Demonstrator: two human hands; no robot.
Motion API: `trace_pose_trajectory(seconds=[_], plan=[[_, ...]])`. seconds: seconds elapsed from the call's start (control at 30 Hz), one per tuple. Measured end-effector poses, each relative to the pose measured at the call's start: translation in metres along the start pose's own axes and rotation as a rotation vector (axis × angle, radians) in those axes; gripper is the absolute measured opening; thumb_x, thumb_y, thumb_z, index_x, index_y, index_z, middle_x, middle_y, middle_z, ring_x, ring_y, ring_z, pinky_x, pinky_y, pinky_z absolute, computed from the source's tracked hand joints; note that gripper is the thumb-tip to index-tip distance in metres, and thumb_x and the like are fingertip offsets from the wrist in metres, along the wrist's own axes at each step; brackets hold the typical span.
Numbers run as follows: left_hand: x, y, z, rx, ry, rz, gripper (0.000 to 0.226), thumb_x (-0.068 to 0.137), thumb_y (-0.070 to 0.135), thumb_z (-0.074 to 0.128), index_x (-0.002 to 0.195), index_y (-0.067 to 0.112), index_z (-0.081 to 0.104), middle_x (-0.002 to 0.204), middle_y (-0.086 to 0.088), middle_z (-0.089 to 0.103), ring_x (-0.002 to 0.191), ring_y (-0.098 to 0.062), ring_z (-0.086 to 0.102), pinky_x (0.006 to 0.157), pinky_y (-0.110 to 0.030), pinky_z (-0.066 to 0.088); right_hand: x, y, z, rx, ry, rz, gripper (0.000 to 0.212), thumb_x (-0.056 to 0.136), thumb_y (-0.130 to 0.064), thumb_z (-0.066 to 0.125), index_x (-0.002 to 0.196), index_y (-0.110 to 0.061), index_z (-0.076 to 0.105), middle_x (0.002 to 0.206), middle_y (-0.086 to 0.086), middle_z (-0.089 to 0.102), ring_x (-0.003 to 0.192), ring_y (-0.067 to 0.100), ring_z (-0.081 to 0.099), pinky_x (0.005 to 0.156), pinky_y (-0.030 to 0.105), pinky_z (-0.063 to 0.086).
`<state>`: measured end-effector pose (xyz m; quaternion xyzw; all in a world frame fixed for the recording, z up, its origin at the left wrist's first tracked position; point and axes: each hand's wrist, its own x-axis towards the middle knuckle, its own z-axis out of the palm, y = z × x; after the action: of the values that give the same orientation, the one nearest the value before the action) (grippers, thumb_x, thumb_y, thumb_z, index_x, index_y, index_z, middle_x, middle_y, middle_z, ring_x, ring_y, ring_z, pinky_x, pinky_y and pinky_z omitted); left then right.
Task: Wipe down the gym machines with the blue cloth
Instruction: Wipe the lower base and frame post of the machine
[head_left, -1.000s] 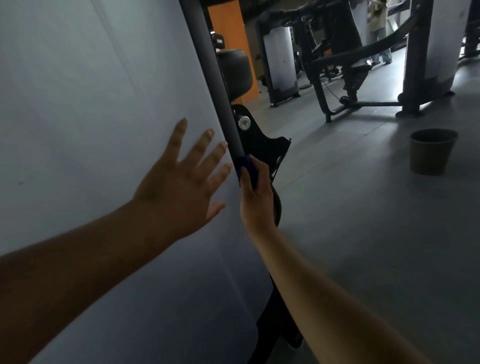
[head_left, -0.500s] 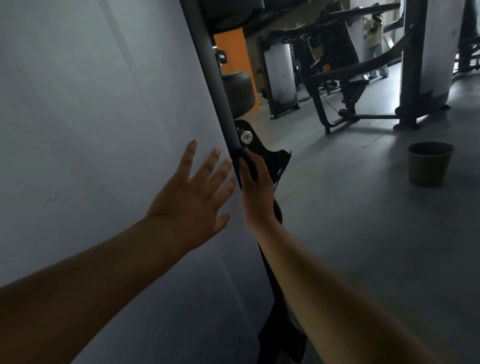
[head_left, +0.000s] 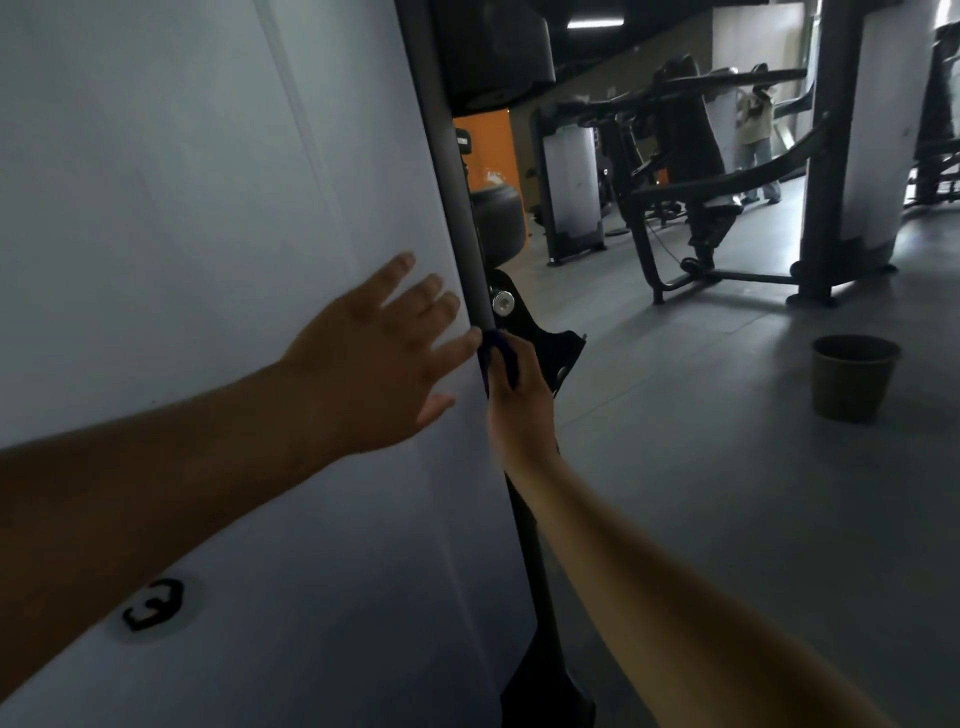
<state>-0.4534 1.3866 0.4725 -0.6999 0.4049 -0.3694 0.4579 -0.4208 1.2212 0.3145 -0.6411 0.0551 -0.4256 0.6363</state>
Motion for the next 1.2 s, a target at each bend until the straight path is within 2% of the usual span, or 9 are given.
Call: trace_pose_trajectory(seconds=[0.13,0.23,0.47,0.6,0.7,0.83,0.9,1.0,1.2], plan=[[0.000,-0.024,0.003,0.058,-0.025,-0.061,0.082,0.107,0.071,0.002,0.175,0.026,0.003,0.183,-0.016,-0.002,0.169,-0.038,-0.006,0.132,-0.066,-0.003,0.046,-0.049,0.022,0.010,0.029,-0.135,0.032,0.115,-0.041,0.049,0.146,-0.035,0.056,0.130,-0.019,0.066,0.116,-0.010,0.063,0.095,0.009,0.049],[0.002,-0.019,0.005,0.021,-0.025,-0.063,0.083,0.107,0.070,0.003,0.175,0.024,0.002,0.182,-0.018,-0.005,0.169,-0.041,-0.007,0.132,-0.067,-0.004,0.042,-0.050,0.026,0.078,0.043,-0.135,0.038,0.115,-0.041,0.049,0.152,-0.035,0.053,0.142,-0.020,0.063,0.125,-0.011,0.059,0.101,0.010,0.047],[0.001,-0.018,0.007,-0.039,0.025,-0.068,0.081,0.109,0.069,0.012,0.175,0.022,0.012,0.182,-0.019,0.003,0.169,-0.041,0.000,0.131,-0.068,-0.002,0.081,-0.069,0.029,-0.017,0.054,-0.197,0.029,0.116,-0.039,0.046,0.139,-0.028,0.058,0.117,-0.010,0.070,0.103,0.001,0.070,0.094,0.032,0.062],[0.001,-0.019,0.008,-0.033,-0.005,-0.059,0.080,0.110,0.069,0.010,0.175,0.022,0.009,0.182,-0.018,0.001,0.169,-0.041,-0.003,0.131,-0.068,-0.006,0.104,-0.092,0.035,-0.053,0.055,-0.276,0.032,0.117,-0.038,0.046,0.144,-0.026,0.056,0.116,-0.024,0.061,0.102,-0.010,0.064,0.085,0.015,0.057],[0.000,-0.019,0.006,-0.048,-0.009,-0.071,0.081,0.110,0.068,0.012,0.175,0.020,0.010,0.182,-0.019,0.000,0.169,-0.042,-0.004,0.131,-0.068,-0.009,0.075,-0.068,0.031,-0.016,0.027,-0.248,0.039,0.116,-0.042,0.047,0.154,-0.034,0.050,0.134,-0.018,0.065,0.119,-0.003,0.065,0.099,0.021,0.057],[0.002,-0.024,-0.005,-0.070,-0.067,-0.055,0.080,0.110,0.070,0.015,0.175,0.024,0.006,0.183,-0.015,-0.002,0.169,-0.037,-0.006,0.131,-0.064,-0.012,0.077,-0.077,0.029,-0.011,0.030,-0.229,0.033,0.116,-0.039,0.046,0.147,-0.030,0.055,0.124,-0.011,0.070,0.108,0.000,0.069,0.098,0.031,0.061],[0.005,-0.040,-0.011,-0.103,-0.072,-0.023,0.078,0.111,0.070,0.019,0.175,0.027,0.008,0.183,-0.012,0.003,0.170,-0.032,0.001,0.133,-0.057,-0.008,0.099,-0.104,0.033,-0.012,0.039,-0.250,0.036,0.115,-0.039,0.049,0.149,-0.026,0.048,0.126,-0.006,0.066,0.105,0.001,0.068,0.092,0.029,0.062],[0.010,-0.091,-0.025,-0.063,0.086,-0.077,0.076,0.109,0.071,0.015,0.173,0.031,0.020,0.181,-0.012,0.021,0.167,-0.033,0.020,0.137,-0.056,0.009,0.122,-0.134,0.039,0.117,0.059,-0.249,0.041,0.111,-0.036,0.059,0.147,-0.027,0.039,0.125,-0.004,0.064,0.098,0.002,0.070,0.077,0.018,0.060],[0.014,-0.121,-0.030,0.054,0.018,-0.195,0.082,0.105,0.074,0.003,0.175,0.032,0.007,0.183,-0.011,-0.002,0.169,-0.037,-0.003,0.135,-0.059,0.004,0.094,-0.105,0.043,0.106,0.104,-0.251,0.037,0.110,-0.045,0.060,0.145,-0.035,0.057,0.127,-0.010,0.070,0.112,0.003,0.069,0.093,0.024,0.059]])
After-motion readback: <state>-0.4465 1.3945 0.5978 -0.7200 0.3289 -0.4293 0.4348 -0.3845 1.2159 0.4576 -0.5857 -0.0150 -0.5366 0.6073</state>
